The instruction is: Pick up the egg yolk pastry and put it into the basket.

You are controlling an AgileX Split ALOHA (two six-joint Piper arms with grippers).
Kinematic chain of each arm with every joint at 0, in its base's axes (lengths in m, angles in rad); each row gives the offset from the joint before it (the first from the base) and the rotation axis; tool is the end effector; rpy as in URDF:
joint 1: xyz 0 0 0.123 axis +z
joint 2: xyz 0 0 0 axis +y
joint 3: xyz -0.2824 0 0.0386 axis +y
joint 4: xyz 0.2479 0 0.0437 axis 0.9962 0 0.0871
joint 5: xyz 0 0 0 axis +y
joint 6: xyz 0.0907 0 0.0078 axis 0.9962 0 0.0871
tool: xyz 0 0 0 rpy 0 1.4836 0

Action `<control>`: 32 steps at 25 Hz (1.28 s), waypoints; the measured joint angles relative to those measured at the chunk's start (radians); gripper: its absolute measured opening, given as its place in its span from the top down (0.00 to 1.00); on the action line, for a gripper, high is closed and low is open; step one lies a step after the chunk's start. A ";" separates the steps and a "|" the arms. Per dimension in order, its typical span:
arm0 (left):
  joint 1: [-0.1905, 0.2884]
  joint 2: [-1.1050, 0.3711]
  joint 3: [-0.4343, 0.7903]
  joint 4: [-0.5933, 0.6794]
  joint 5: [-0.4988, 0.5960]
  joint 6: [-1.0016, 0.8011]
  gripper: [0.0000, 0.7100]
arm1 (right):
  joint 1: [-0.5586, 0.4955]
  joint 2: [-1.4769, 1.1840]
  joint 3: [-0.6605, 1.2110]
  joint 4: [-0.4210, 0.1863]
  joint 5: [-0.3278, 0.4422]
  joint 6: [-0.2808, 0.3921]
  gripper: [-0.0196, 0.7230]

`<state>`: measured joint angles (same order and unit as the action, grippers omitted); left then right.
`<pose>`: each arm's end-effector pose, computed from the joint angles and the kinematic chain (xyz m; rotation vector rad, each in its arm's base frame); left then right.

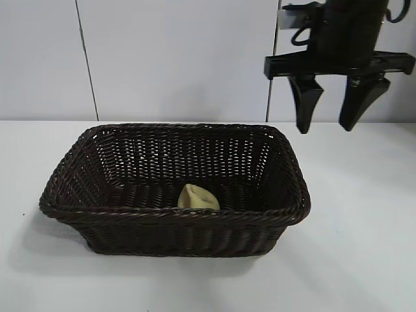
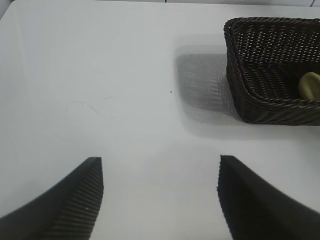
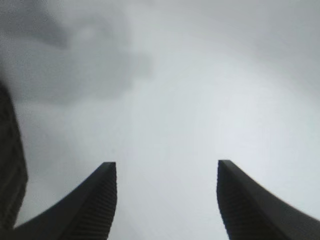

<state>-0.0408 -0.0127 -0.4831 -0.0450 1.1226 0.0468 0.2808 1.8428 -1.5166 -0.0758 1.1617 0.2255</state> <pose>-0.0078 -0.0034 0.2676 0.0961 2.1077 -0.0509 0.3642 0.0985 0.2571 -0.1176 2.9564 -0.0402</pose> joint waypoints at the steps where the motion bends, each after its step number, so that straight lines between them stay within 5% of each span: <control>1: 0.000 0.000 0.000 0.000 0.000 0.000 0.33 | -0.036 0.000 0.000 0.000 0.005 -0.015 0.39; 11: 0.000 0.000 0.000 0.000 0.000 0.000 0.33 | -0.307 -0.002 0.003 -0.007 0.051 -0.112 0.39; 21: 0.000 0.000 0.000 0.000 0.000 0.000 0.33 | -0.315 -0.167 0.214 0.062 0.051 -0.190 0.39; 32: 0.000 0.000 0.000 0.000 0.000 0.000 0.33 | -0.315 -0.663 0.653 0.110 0.049 -0.245 0.39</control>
<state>-0.0408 -0.0127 -0.4831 -0.0450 1.1226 0.0468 -0.0343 1.1793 -0.8635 0.0339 1.2105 -0.0190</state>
